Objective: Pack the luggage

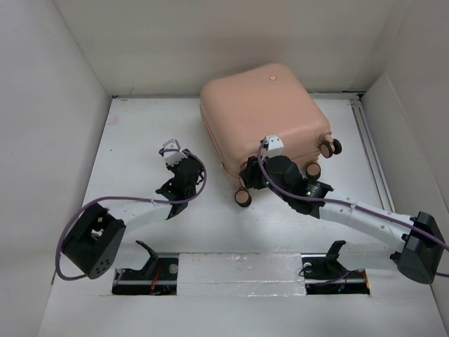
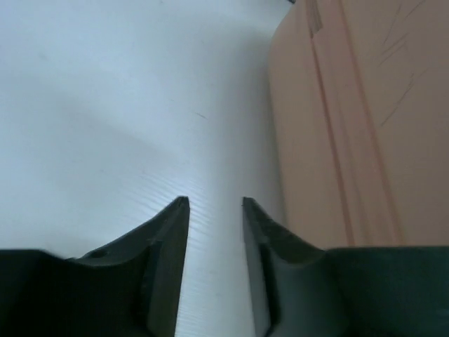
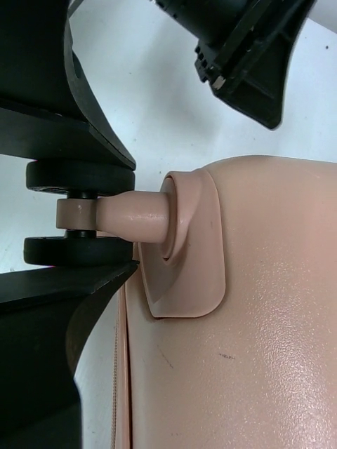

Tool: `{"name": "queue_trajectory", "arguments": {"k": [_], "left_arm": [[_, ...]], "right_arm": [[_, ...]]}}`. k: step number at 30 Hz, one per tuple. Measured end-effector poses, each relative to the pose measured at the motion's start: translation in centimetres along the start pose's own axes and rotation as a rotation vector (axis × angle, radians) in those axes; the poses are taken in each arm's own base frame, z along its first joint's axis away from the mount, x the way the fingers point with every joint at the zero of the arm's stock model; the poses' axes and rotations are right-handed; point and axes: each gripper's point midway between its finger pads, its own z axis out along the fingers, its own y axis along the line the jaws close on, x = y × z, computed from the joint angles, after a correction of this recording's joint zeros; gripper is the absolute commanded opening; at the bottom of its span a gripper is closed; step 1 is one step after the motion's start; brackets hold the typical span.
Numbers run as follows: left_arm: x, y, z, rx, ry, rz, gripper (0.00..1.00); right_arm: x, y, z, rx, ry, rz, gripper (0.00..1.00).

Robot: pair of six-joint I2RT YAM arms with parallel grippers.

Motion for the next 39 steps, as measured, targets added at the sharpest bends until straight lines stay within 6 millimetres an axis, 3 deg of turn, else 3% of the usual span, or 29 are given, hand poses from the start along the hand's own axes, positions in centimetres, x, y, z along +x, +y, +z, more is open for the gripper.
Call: {"name": "queue_trajectory", "arguments": {"k": [3,4,5,9,11,13,16,20,23,24,28,30,34,36,39], "left_arm": [[-0.5,-0.7,-0.4,0.018,0.015,-0.024,0.67],[-0.7,-0.7,-0.9,0.031,0.026,-0.03,0.87],[-1.2,-0.6,-1.6,0.043,0.028,-0.037,0.91],[-6.2,-1.3,-5.2,0.143,-0.039,-0.16,1.0],[-9.0,-1.6,-7.2,0.196,-0.084,-0.232,1.0],[-10.5,-1.4,-8.6,0.219,-0.1,-0.272,1.0],[-11.7,-0.7,-10.2,0.23,-0.094,-0.31,1.0],[-11.1,0.4,-11.8,0.239,-0.039,-0.32,1.0],[-10.9,0.8,-13.1,0.275,-0.006,-0.327,1.0],[-11.2,0.8,-13.6,0.292,-0.005,-0.336,1.0],[-12.2,0.7,-15.4,0.361,-0.008,-0.369,1.0],[-12.8,0.6,-16.2,0.391,-0.009,-0.38,1.0],[-13.8,0.2,-17.4,0.439,-0.016,-0.385,1.0],[-14.2,0.0,-17.7,0.454,-0.018,-0.379,1.0],[-14.2,-0.1,-17.9,0.467,-0.017,-0.365,1.0]], "right_arm": [[0.1,0.4,0.1,-0.009,-0.005,-0.012,0.0],[0.1,0.6,0.1,-0.012,-0.006,-0.017,0.0],[0.2,0.7,0.2,-0.012,-0.006,-0.024,0.0],[0.5,2.0,0.7,-0.005,-0.014,-0.055,0.0],[0.7,3.1,0.9,0.003,-0.019,-0.074,0.0],[1.1,4.3,0.9,0.007,-0.024,-0.096,0.0],[2.0,6.3,0.2,-0.003,-0.028,-0.13,0.0],[4.0,9.5,-1.4,-0.061,0.002,-0.168,0.02],[5.5,11.9,-2.8,-0.115,0.039,-0.198,0.36],[6.1,12.7,-3.3,-0.133,0.051,-0.209,0.57],[8.0,16.3,-5.8,-0.25,0.105,-0.25,1.0],[8.0,18.2,-7.4,-0.311,0.112,-0.27,1.0],[5.4,19.6,-9.6,-0.375,0.059,-0.23,1.0],[1.9,19.4,-12.0,-0.412,-0.015,-0.168,1.0],[-3.4,17.5,-14.8,-0.41,-0.137,-0.072,1.0]]}}
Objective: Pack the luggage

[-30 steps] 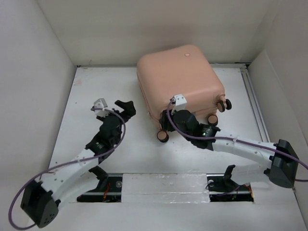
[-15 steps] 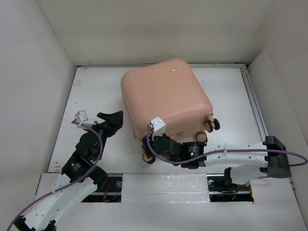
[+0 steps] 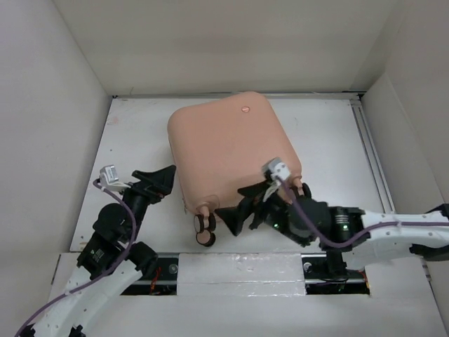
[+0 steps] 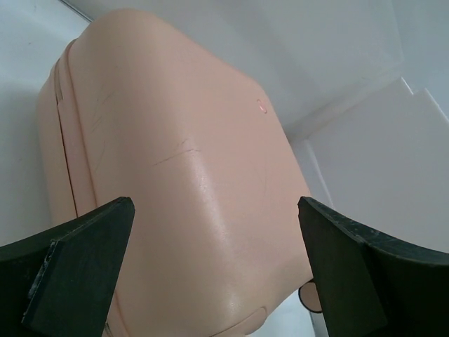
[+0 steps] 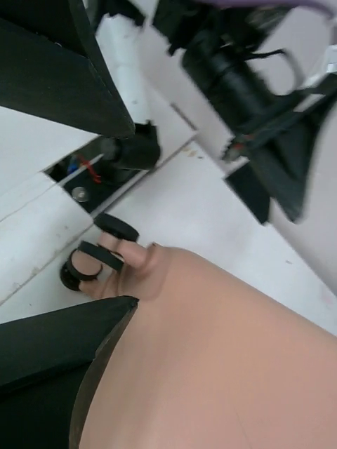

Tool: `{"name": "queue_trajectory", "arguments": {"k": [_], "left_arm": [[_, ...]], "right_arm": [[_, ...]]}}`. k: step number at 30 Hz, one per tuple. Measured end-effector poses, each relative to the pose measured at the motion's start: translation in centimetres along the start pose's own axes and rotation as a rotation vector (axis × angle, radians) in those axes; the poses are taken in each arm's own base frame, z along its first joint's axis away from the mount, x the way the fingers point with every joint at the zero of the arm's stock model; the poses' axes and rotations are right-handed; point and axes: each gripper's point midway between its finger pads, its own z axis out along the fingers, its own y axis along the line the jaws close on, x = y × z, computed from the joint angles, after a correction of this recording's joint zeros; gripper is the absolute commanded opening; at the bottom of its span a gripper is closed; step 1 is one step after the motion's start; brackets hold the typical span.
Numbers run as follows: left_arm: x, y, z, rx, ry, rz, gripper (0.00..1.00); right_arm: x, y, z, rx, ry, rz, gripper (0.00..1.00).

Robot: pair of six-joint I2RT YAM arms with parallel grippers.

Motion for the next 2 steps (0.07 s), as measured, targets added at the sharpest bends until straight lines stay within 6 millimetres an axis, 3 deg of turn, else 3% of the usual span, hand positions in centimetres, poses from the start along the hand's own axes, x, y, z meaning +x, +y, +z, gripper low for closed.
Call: {"name": "queue_trajectory", "arguments": {"k": [2], "left_arm": [[0.1,0.0,0.0,0.005,0.005,0.014,1.0]], "right_arm": [[-2.7,-1.2,-1.5,0.024,-0.072,0.034,1.0]]}}
